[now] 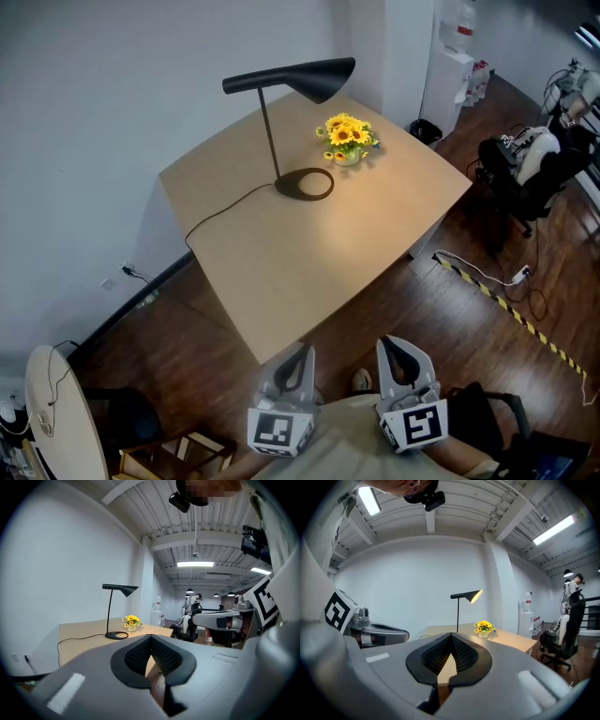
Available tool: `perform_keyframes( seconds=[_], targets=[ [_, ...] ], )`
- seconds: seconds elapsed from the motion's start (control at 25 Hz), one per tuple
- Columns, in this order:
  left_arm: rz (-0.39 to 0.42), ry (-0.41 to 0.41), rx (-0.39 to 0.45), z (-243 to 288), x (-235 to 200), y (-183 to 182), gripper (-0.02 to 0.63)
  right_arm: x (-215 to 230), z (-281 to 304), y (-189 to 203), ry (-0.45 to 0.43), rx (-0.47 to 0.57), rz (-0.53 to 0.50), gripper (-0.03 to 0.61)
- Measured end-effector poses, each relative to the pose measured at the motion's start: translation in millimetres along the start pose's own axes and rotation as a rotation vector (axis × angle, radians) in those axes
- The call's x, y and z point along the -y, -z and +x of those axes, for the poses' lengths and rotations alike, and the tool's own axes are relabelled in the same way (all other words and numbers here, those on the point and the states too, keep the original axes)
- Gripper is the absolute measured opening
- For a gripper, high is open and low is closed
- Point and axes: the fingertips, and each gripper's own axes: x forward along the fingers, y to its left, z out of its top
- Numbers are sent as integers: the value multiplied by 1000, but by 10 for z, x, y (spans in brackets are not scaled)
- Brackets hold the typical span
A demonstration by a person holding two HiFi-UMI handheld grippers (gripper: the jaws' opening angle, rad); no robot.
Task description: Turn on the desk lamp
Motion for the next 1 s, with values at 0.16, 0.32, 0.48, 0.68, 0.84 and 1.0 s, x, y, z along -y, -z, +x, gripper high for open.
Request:
perform_keyframes(
  seconds=[0.16,0.32,0.48,0.68,0.84,1.0],
  targets=[
    [-14,32,15,-40,-58,-7,0,-73,-31,14,26,-30,-35,0],
    [-18,43,23,-57,-156,-12,0,-201,11,11,19,-30,-51,0],
    [-14,55,34,-48,-181,-67,0,-201,41,29,32,-32,-36,0],
    [9,62,40,-43,-200,-123,0,-188,63,-28,43,1,-23,0],
    [14,61,39,-29,-202,-133,0,-165,73,-47,50,16,-7,0],
    [15,53,33,-34,-216,-131,0,-149,84,-49,42,16,-21,0]
  ],
)
